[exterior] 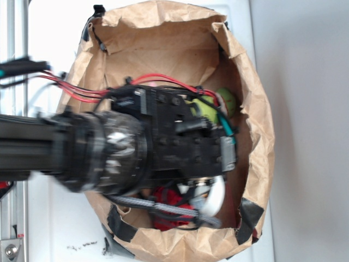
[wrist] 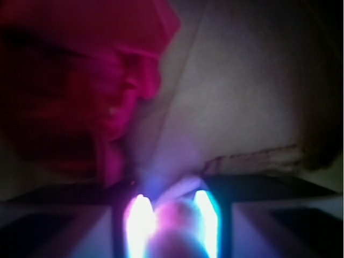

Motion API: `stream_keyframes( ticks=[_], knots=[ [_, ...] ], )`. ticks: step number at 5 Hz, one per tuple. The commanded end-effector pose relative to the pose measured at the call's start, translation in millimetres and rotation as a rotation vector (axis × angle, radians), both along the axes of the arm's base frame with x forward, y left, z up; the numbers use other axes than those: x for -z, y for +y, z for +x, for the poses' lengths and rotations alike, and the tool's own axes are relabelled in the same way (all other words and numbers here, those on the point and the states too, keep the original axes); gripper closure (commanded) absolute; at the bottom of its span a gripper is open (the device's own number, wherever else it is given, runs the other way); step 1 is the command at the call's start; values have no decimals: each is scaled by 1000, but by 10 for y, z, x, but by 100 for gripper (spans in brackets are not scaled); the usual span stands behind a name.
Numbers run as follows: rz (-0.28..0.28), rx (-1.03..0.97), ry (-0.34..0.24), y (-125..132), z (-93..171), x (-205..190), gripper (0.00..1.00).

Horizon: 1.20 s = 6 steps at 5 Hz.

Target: Grab the pink bunny.

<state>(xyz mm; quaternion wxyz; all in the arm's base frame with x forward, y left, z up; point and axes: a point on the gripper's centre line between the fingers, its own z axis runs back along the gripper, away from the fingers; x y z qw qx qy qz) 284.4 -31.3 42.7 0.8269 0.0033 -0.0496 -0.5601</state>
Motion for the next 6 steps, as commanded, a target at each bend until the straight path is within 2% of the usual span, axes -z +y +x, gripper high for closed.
stream_keyframes(
  ticks=[1,2,3,4,5,6],
  knots=[
    [-55,-81,-120,-9,-175,-848,100],
    [-52,-182,-132,57,-169,-1043,100],
    [20,-413,-115,111,-110,-1167,100],
    [29,-623,-53,215,-94,-1247,100],
    [87,-869,22,363,-136,-1380,100],
    [33,-1111,52,402,-219,-1431,100]
  ],
)
